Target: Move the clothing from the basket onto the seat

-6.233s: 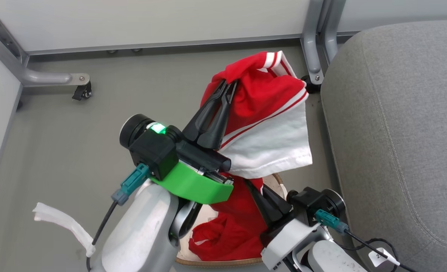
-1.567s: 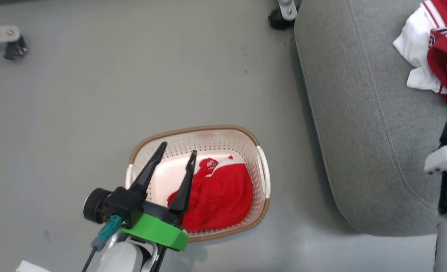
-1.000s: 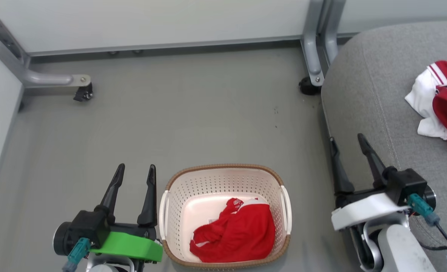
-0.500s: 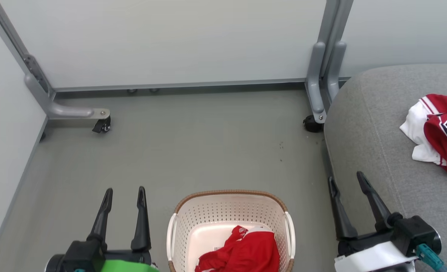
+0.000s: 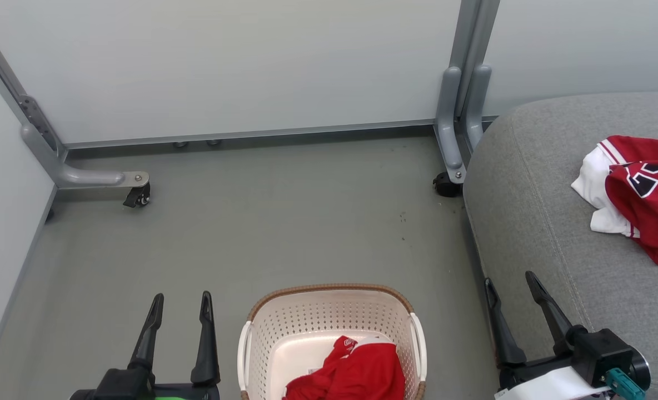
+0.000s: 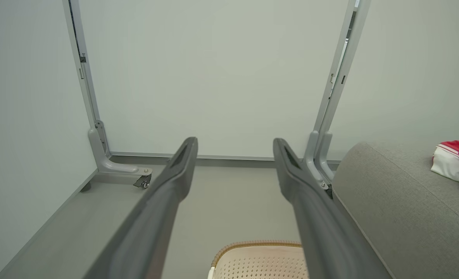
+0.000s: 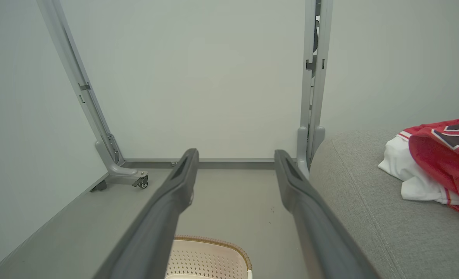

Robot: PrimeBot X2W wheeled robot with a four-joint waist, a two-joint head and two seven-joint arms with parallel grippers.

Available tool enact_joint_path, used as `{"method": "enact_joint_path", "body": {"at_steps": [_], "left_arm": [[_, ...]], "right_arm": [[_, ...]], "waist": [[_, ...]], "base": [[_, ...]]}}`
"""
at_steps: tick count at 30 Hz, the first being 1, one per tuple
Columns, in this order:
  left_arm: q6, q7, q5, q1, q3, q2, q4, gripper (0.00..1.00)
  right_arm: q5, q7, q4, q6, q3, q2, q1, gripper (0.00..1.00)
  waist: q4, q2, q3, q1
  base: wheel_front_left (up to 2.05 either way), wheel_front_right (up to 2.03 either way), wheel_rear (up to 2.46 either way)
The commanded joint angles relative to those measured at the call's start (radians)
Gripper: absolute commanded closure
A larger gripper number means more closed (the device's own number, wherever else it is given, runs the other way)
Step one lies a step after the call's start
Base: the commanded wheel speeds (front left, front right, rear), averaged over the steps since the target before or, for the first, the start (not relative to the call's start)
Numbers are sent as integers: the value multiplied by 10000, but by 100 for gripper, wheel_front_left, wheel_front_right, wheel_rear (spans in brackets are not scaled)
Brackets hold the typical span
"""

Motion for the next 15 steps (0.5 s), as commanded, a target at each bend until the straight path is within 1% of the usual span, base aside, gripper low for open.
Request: {"method": "enact_joint_path", "body": {"at_steps": [1, 8, 15], "left_arm": [[-55, 7, 70, 48, 27, 16, 14, 0], [-205, 7, 169, -9, 19, 15, 152, 0], [-226, 7, 112, 69, -41, 15, 254, 0]], "right_arm": [[-18, -30, -1, -13, 24, -35, 121, 0], [102, -30, -34, -13, -62, -35, 11, 0], [83, -30, -37, -13, -53, -35, 37, 0]], "waist": [[-18, 0, 7, 1], [-65, 0, 88, 1], [-104, 0, 151, 1]], "base": [[0, 0, 0], [0, 0, 0], [0, 0, 0]]}}
